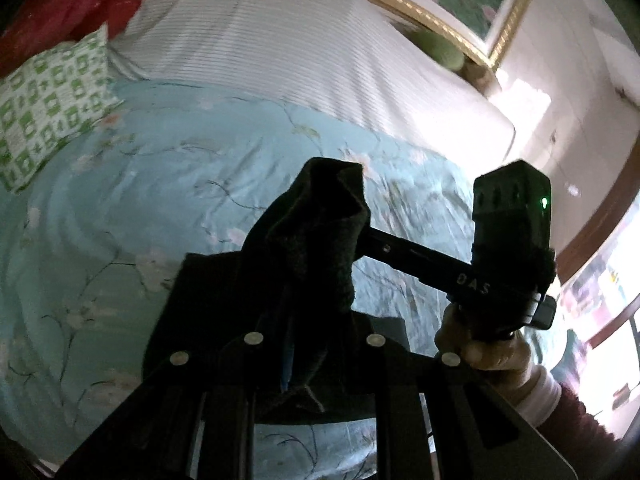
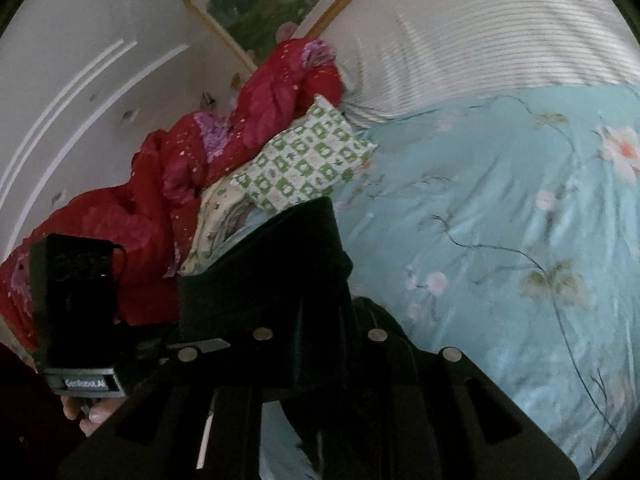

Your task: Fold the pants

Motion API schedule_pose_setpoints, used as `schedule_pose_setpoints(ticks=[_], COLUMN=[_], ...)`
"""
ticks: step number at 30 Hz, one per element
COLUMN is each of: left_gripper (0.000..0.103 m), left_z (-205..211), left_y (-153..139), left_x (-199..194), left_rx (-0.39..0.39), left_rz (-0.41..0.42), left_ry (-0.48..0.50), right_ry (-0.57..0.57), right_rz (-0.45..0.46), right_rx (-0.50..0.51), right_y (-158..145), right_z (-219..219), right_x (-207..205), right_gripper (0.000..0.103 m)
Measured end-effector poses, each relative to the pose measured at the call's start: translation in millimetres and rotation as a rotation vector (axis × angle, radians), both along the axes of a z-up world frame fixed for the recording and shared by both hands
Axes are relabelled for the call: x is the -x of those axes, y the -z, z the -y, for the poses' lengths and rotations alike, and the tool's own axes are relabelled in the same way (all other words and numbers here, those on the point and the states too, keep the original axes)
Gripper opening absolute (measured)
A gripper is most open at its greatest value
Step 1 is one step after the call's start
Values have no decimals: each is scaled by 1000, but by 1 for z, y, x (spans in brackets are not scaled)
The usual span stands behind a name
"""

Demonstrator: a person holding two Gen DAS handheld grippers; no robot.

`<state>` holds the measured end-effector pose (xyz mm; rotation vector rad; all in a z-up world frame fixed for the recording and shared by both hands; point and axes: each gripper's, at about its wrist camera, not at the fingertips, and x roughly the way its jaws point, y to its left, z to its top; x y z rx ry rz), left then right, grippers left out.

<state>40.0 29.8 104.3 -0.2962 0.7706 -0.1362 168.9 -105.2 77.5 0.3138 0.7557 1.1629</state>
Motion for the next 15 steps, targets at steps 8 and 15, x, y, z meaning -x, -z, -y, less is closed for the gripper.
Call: schedule_pose_setpoints(ticks=[8,15], left_gripper=[16,16], left_z=[49,75], left_y=[30,51], left_x=[-4,-4], left_rx=[-85,-138], left_rz=[-26,-28], left_ry=[65,118], right_ry=[56,106], right_rz=[-43,-81], right_rx=[-9,-17], right_y=[30,51], right_z=[39,65], right_x=[3,8], right_gripper=[15,15])
